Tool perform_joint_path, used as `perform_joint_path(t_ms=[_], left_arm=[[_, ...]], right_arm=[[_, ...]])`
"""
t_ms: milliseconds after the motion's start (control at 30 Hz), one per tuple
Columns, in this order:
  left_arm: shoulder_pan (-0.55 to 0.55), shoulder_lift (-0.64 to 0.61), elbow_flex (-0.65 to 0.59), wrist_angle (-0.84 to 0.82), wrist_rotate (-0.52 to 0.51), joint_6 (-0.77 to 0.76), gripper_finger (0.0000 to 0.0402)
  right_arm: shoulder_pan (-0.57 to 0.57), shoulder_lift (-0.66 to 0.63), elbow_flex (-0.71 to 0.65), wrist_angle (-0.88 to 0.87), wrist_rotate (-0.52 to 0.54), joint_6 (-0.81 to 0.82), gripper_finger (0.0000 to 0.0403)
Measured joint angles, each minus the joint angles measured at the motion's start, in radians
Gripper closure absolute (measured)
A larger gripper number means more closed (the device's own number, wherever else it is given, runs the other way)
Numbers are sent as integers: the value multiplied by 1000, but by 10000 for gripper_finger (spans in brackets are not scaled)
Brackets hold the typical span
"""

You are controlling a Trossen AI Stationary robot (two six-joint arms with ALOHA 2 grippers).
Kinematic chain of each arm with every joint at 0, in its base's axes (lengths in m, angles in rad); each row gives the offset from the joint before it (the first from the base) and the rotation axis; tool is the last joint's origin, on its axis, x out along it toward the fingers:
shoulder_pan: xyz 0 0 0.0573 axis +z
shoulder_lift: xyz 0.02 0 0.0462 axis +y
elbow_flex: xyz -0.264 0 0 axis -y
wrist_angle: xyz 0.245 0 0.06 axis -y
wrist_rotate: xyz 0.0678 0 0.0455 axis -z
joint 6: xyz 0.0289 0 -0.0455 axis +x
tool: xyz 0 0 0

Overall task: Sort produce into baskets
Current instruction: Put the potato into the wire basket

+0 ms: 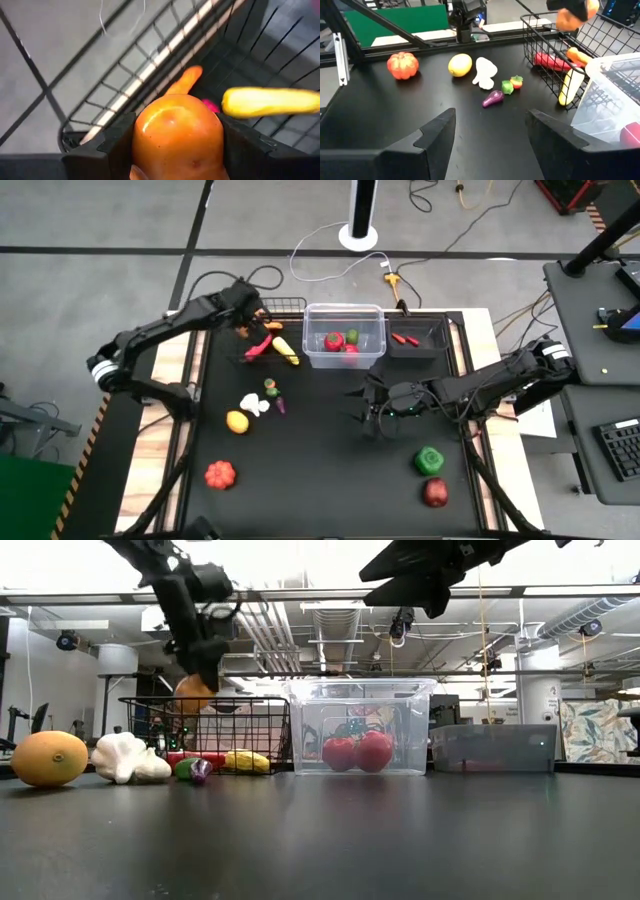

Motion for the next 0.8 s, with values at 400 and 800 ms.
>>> perform_joint_path(t_ms=[400,800], left_arm=[[17,88,-1,-36,-16,126,183],[18,185,45,-29,129,398,183]], right_arm=[[0,0,0,-1,0,1,174],[0,0,0,0,0,11,174]])
